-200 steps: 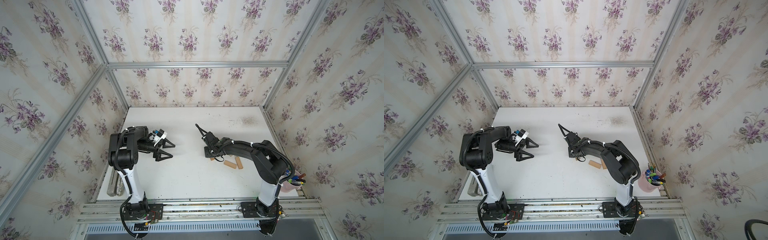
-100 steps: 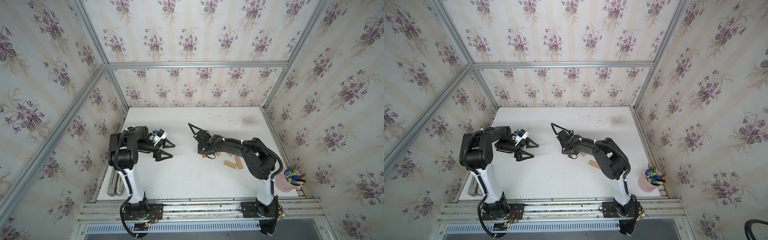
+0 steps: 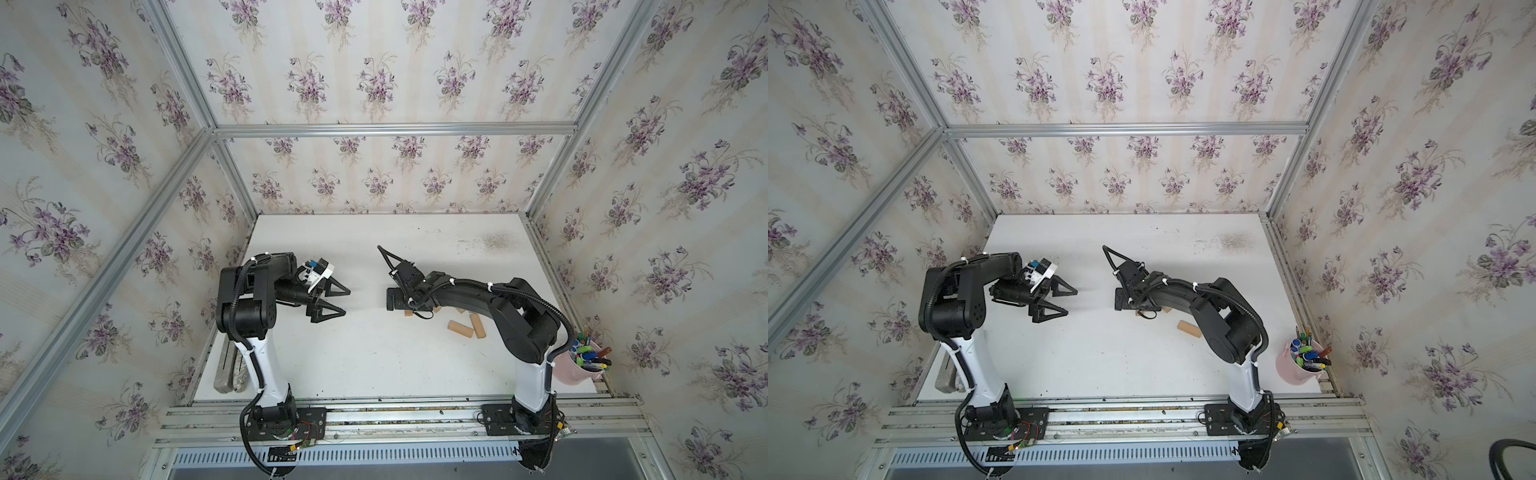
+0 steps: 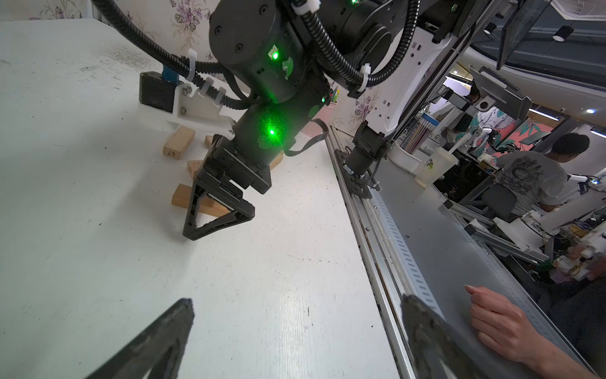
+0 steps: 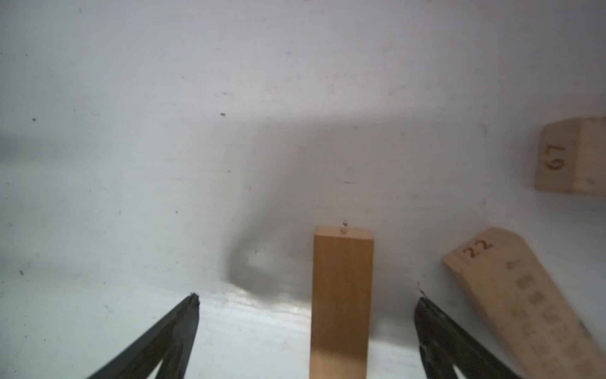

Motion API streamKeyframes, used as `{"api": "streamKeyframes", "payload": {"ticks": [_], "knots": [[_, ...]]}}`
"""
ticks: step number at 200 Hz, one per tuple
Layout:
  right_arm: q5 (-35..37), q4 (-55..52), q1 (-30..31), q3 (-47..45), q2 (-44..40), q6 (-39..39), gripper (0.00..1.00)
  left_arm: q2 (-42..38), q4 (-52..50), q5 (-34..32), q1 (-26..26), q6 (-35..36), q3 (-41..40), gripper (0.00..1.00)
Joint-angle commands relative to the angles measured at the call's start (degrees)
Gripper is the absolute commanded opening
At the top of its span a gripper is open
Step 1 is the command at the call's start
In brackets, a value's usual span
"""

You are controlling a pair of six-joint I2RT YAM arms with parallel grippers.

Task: Assemble the number 8 with building blocks
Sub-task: Adjust the building block at the center of the board, then assemble the building block at the center of the board.

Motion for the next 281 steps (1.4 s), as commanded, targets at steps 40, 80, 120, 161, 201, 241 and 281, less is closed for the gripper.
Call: {"api": "streamKeyframes", "payload": {"ticks": [40,80,120,161,201,241,281], "knots": [[-6.3,-8.1,-1.2,14.4,-3.1,-12.6,1.00,-0.1,-9.8,0.3,0.0,22.0,0.1,1.00],[8.5,-4.9,-2.5,6.4,-12.3,-36.4,0.99,0.0,-9.8,0.3,0.1,21.9,0.2,1.00],[0.9,1.7,-13.5,-11.4,-20.8,-62.2,0.90,-0.1,-9.8,0.3,0.0,21.9,0.2,1.00],[-8.1,1.7,-19.3,-10.7,-16.9,-74.5,0.80,-0.1,-9.7,0.3,0.0,21.9,0.1,1.00],[-15.2,-3.2,-19.2,-6.5,-10.6,-72.2,0.68,-0.1,-9.8,0.3,0.1,21.9,0.2,1.00],[-15.8,-1.5,-18.4,-11.8,-13.1,-73.5,0.65,-0.1,-9.8,0.3,0.0,21.9,0.1,1.00],[-11.0,0.7,-16.2,-14.1,-12.5,-75.1,0.63,-0.1,-9.8,0.3,0.0,22.0,0.1,1.00]]}}
